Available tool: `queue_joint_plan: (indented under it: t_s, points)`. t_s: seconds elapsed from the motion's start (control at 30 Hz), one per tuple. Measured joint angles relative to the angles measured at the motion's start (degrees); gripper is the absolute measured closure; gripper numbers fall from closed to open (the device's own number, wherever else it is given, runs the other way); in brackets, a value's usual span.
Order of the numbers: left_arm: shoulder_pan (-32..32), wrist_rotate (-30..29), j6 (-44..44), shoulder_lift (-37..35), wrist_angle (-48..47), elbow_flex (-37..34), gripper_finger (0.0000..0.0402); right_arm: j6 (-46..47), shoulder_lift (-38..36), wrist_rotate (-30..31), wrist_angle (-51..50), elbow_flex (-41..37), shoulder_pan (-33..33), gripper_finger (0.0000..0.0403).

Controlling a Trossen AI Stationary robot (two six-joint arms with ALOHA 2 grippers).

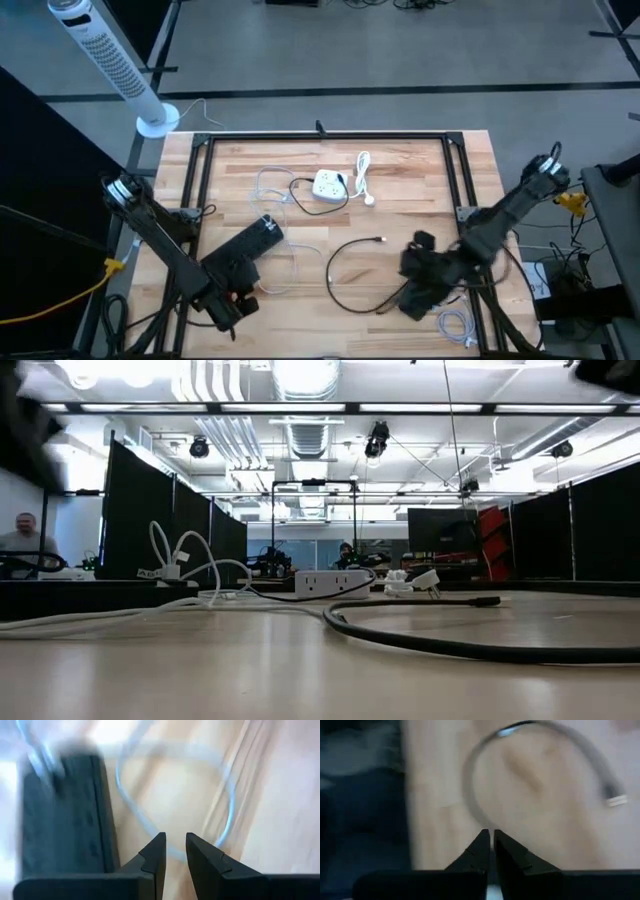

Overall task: Insert USB
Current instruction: Insert the white charger adapter into the bottom black outlet extension

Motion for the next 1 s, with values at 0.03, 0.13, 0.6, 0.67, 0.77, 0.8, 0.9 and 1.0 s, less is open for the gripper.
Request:
queue_joint_plan:
  t_s: [0.03, 0.13, 0.6, 0.67, 0.77, 0.8, 0.9, 1.0]
  points:
    - [0.0, -3.37, 2.71, -1.39, 0.46, 0.39, 0.0338, 2.74, -1.15, 0.01, 0.86, 0.02, 2.05, 0.0401]
    - [0.18, -11.32, 13.39, -5.54, 4.56, 0.74, 0.0338, 10.63, -2.0, 1.6, 5.16, 0.02, 8.97, 0.0381]
    - [2.6, -11.24, 62.3, -16.66, 36.36, 0.55, 0.0339, 39.33, 19.24, -13.69, 20.46, -0.11, 22.41, 0.0224]
    - [2.67, -11.25, 64.12, -16.48, 38.5, 0.54, 0.0339, 42.17, 23.52, -21.97, 20.42, -0.09, 23.56, 0.0223]
    - [2.84, -11.25, 65.49, -15.81, 39.06, 0.54, 0.0338, 43.63, 28.42, -31.27, 18.68, -0.2, 23.89, 0.0225]
    - [2.84, -11.23, 65.56, -15.5, 39.02, 0.54, 0.0338, 43.61, 29.43, -31.7, 18.37, -0.15, 23.78, 0.0226]
    - [3.03, -11.23, 65.55, -15.04, 39.1, 0.54, 0.0337, 39.81, 30.7, -31.9, 15.28, 0.37, 22.91, 0.0231]
    - [3.04, -11.23, 65.49, -15.0, 39.32, 0.54, 0.0338, 33.87, 30.34, -31.22, 6.93, 0.51, 20.31, 0.0237]
